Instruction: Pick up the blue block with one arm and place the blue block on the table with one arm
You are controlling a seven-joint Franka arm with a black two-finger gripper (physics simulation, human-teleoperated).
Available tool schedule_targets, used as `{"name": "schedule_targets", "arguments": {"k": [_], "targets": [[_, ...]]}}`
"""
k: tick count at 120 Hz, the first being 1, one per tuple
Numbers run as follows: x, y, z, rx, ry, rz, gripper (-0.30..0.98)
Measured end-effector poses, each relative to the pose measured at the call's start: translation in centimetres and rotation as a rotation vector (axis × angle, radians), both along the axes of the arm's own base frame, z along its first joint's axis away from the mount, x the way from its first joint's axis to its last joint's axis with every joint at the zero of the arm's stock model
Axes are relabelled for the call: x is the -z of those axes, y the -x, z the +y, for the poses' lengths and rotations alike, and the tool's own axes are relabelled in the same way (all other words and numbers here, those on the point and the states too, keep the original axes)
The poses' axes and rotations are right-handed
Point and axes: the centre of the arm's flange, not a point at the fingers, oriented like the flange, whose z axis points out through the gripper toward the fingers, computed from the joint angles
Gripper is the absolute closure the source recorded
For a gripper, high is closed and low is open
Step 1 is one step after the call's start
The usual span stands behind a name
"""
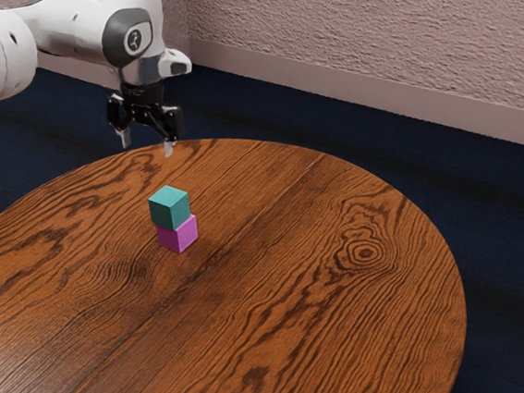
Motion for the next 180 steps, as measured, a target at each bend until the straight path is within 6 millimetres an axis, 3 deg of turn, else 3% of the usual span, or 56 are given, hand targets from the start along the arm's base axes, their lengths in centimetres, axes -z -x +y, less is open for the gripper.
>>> {"name": "schedule_targets", "arguments": {"k": [15,31,77,89,133,180], "targets": [[2.7,-1.2,0.1,0.017,-0.007,-0.016,0.00],[5.0,-1.2,0.1,0.073,0.017,-0.012,0.00],[8.5,-1.0,-0.2,0.251,0.100,-0.024,0.00],[10.2,-1.3,1.0,0.252,0.114,-0.033,0.00],[10.9,-1.4,1.6,0.327,0.137,-0.056,0.00],[14.3,-2.2,1.9,0.340,0.120,-0.046,0.00]]}}
